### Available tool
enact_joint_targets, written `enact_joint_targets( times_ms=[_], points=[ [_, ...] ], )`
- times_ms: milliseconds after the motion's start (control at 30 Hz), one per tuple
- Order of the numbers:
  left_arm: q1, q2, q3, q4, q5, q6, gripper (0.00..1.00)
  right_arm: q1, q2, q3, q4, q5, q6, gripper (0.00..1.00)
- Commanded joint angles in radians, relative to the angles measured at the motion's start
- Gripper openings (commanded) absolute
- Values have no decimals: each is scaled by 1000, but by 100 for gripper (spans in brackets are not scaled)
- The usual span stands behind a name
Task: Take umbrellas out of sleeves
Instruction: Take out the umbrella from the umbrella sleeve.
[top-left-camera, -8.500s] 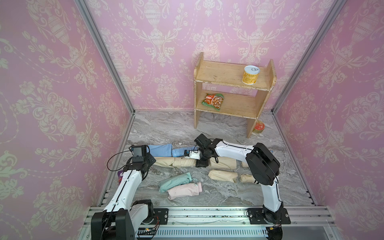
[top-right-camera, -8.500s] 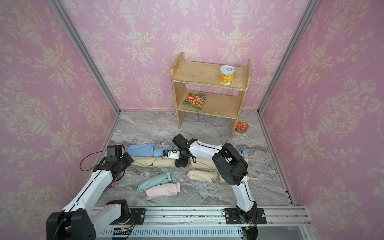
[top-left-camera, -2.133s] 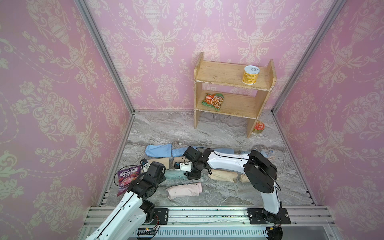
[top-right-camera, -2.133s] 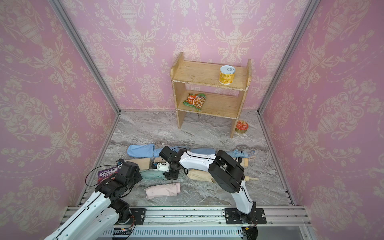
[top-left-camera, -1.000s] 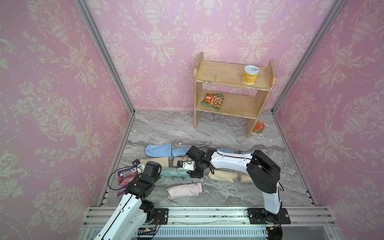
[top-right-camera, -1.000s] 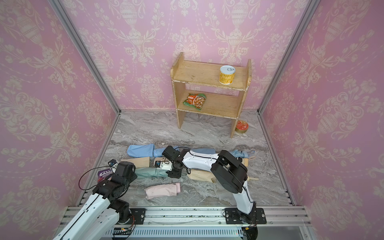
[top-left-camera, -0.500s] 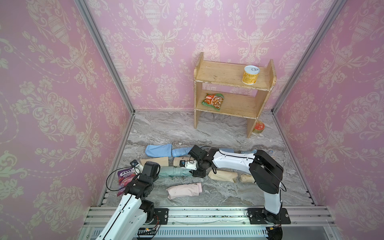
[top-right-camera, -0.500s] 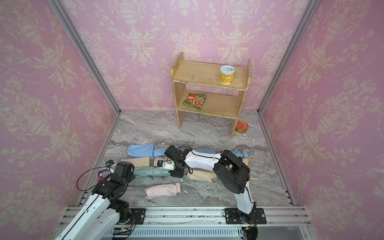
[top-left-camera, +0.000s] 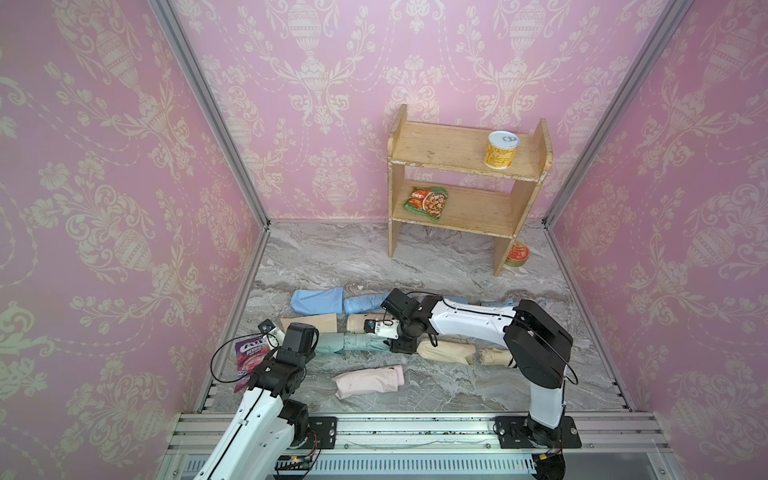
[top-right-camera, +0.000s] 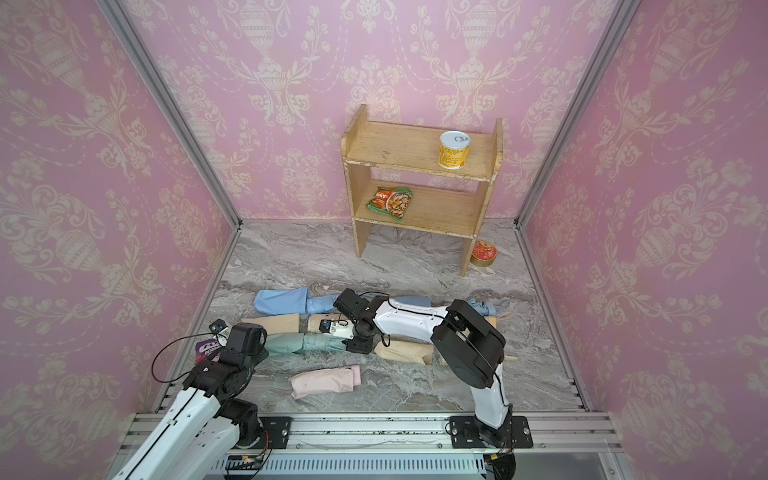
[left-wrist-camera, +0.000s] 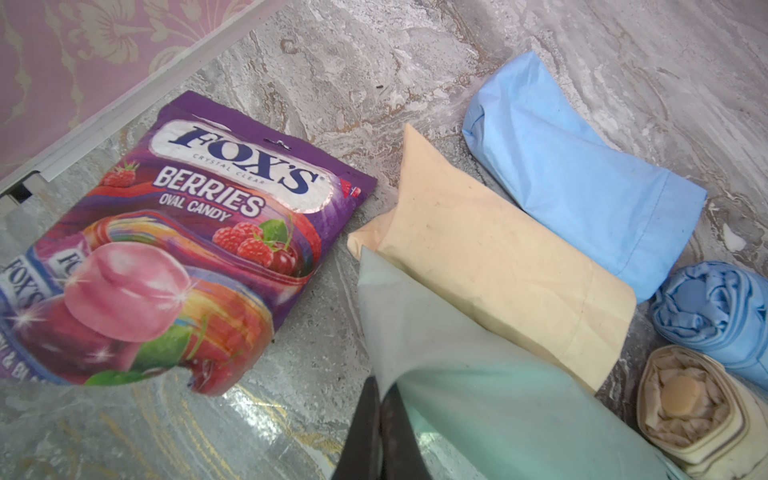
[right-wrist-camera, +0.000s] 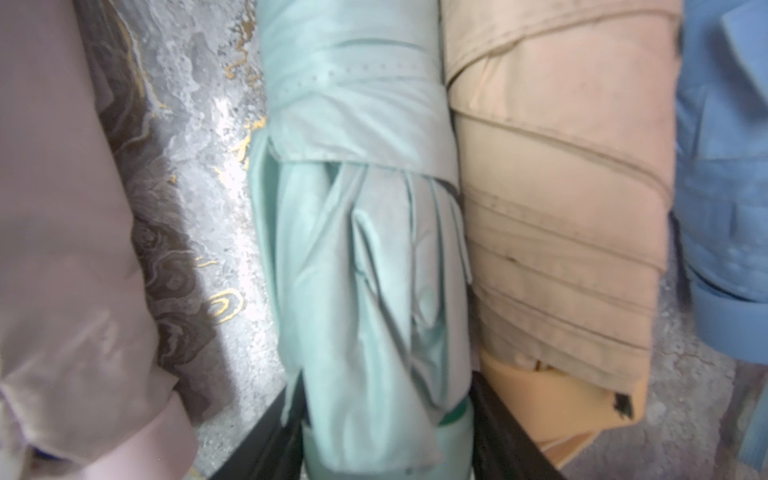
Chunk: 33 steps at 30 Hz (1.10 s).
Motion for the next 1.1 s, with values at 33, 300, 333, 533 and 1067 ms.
enact_joint_targets(
  times_ms=[33, 300, 333, 533, 1067],
  points=[
    [12, 0, 23, -18, -26, 29, 8, -14, -44, -24, -16, 29, -12, 52],
    [20, -4, 24, -27, -23, 16, 10, -22, -56, -39, -16, 34, -14, 55],
    [19, -4, 24, -27, -23, 14, 12, -22, -55, -39, -17, 34, -14, 57],
    [19, -29, 54, -46, -18, 10, 30, -23, -63, -29, -18, 34, -8, 73],
    [21, -92, 268, -173, 32, 18, 97, 7, -296, -3, -5, -75, 18, 100]
  ],
)
